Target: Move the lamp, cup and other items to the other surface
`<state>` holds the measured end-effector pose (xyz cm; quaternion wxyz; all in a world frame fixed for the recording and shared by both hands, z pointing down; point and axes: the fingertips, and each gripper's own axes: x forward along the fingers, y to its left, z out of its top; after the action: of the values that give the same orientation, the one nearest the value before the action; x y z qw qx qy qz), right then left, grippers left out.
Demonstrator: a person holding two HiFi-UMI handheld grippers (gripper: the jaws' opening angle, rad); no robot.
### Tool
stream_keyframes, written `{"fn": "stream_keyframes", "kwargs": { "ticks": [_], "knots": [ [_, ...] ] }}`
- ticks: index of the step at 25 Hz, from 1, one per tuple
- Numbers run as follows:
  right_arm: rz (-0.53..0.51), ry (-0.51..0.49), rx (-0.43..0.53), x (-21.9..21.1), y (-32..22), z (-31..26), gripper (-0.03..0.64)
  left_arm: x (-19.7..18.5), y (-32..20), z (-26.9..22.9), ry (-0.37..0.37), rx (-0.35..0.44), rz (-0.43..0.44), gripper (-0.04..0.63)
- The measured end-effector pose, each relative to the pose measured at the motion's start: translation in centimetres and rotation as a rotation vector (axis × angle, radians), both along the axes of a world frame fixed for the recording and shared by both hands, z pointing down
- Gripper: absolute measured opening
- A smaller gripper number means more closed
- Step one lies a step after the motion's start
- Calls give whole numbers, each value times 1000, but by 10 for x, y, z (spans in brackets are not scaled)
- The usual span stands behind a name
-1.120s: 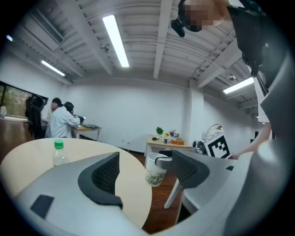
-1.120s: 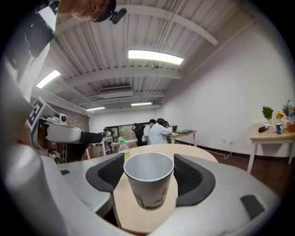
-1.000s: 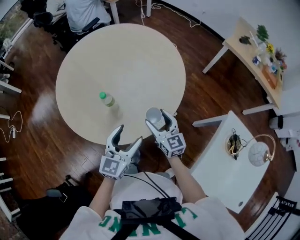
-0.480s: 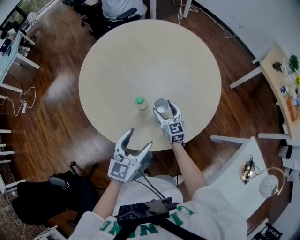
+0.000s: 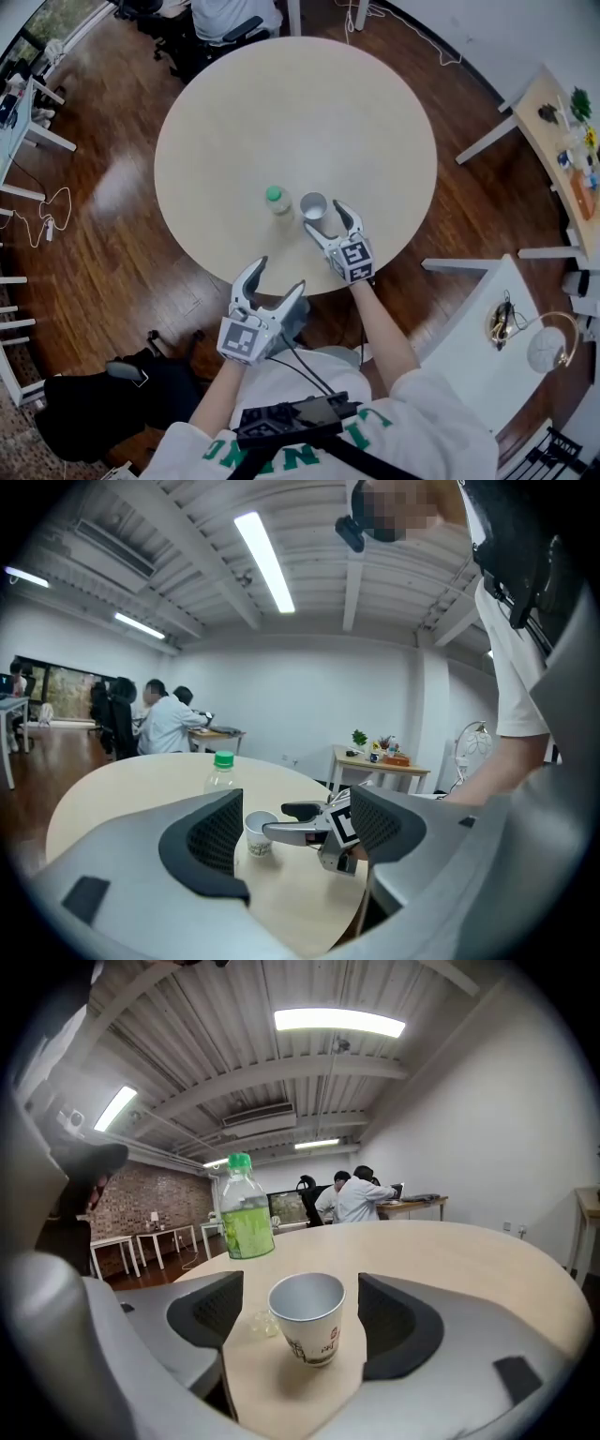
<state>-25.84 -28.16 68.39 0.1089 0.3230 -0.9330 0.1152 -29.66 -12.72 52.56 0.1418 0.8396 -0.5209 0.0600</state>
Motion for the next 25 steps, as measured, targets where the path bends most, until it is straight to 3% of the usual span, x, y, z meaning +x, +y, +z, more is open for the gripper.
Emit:
{"fn": "stream_keyframes", "kwargs": {
  "ticks": [5,13,22,25],
  "knots": [
    [78,-83,62,42,27,-74,410,25,-6,-23,21,40,65,353],
    [309,-172,142,148,76,-171,410,68,-8,-51,33,153,190,353],
    [602,-135,282,297,152,-238,400,181,9,-84,73,213,444,353],
    [681,-164,301,337,182,-255,380,221,18,-92,95,225,523,353]
  ]
}}
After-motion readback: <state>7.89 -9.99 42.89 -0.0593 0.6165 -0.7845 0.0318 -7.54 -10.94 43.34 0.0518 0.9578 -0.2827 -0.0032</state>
